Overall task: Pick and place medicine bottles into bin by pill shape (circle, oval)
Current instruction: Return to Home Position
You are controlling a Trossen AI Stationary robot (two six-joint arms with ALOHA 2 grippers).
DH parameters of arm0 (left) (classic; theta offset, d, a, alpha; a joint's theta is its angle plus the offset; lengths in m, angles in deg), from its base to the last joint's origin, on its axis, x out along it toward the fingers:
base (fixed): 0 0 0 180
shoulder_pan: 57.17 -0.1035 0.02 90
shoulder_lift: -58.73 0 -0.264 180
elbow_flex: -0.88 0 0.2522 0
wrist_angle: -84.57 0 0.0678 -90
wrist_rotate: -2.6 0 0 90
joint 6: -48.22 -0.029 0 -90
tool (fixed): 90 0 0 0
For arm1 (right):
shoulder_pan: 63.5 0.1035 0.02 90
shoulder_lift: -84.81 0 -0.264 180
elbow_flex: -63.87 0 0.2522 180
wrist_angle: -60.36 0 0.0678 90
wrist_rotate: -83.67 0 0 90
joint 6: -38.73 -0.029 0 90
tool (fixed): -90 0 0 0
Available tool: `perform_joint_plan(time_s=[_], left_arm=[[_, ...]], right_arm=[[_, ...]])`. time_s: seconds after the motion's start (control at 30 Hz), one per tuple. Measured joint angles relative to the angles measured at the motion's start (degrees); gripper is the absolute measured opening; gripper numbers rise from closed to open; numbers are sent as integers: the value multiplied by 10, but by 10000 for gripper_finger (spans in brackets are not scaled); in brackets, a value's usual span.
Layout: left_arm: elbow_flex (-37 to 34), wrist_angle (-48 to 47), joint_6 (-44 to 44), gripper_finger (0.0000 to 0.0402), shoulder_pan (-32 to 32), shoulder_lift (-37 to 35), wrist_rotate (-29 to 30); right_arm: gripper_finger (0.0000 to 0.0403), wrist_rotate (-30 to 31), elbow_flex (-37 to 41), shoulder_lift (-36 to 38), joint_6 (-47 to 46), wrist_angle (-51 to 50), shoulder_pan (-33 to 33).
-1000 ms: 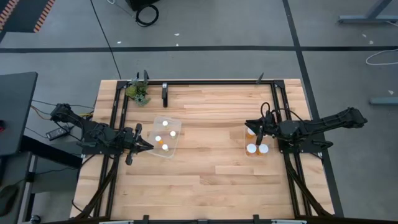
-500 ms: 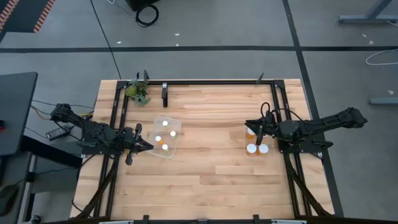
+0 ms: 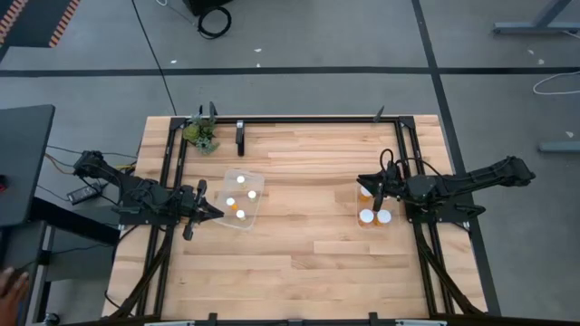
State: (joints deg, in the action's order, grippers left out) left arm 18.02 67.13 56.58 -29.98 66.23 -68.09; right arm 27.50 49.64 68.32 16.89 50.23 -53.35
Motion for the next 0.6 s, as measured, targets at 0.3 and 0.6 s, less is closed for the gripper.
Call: perform_joint_plan(time_s=[0.3, 0.6], left_arm=[[0, 0, 0, 39, 0, 0, 0], [0, 0, 0, 28, 0, 0, 0]], right_arm=[[76, 0, 0, 0, 0, 0, 0], [76, 0, 0, 0, 0, 0, 0]])
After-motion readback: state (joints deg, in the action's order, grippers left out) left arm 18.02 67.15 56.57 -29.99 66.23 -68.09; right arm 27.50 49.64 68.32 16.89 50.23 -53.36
